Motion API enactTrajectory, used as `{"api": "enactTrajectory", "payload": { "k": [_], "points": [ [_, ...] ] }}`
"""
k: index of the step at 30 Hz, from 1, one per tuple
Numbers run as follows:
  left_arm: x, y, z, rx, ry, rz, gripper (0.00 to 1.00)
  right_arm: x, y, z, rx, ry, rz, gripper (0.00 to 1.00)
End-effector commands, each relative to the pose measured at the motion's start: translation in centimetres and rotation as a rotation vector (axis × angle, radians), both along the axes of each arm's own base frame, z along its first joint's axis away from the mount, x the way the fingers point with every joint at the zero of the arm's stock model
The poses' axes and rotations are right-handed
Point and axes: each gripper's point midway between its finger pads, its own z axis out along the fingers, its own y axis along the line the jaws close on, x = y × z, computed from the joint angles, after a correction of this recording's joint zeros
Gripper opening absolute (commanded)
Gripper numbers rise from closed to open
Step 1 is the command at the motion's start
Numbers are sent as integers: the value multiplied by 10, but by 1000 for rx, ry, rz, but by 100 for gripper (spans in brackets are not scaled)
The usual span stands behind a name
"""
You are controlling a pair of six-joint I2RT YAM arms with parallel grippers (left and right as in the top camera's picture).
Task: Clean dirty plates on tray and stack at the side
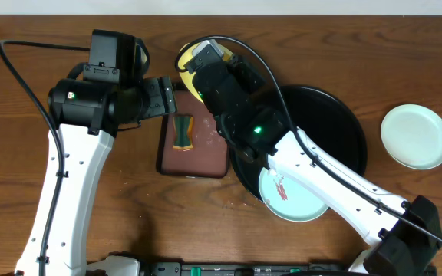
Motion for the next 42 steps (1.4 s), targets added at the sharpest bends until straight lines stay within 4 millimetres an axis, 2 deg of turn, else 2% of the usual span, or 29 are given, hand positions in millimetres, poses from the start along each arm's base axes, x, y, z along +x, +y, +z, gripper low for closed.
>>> {"api": "enactTrajectory", "payload": {
  "k": [1, 19, 22, 26, 28, 30, 34, 42],
  "points": [
    [1, 6, 5, 13, -18, 15, 84, -2, 4, 10, 4, -25, -5, 1],
    [1, 6, 5, 13, -18, 15, 84, -6, 10, 12, -41, -35, 26, 1],
    [1, 6, 5, 13, -18, 15, 84, -4, 6, 14, -42, -46, -1, 1],
    [1, 6, 5, 13, -19, 14, 84, -11, 12, 13, -128, -49, 22, 1],
    [1, 6, 5, 13, -18, 15, 84, -9, 9, 17, -98, -69, -7, 1],
    [1, 6, 5, 13, -19, 14, 84, -12, 16, 14, -91, -54, 28, 1],
    [1, 6, 5, 13, -18, 15, 84, -9, 10, 19, -106, -77, -8, 1],
    [1, 6, 5, 13, -19, 14, 84, -10, 11, 18, -103, -74, -5, 1]
  ]
}}
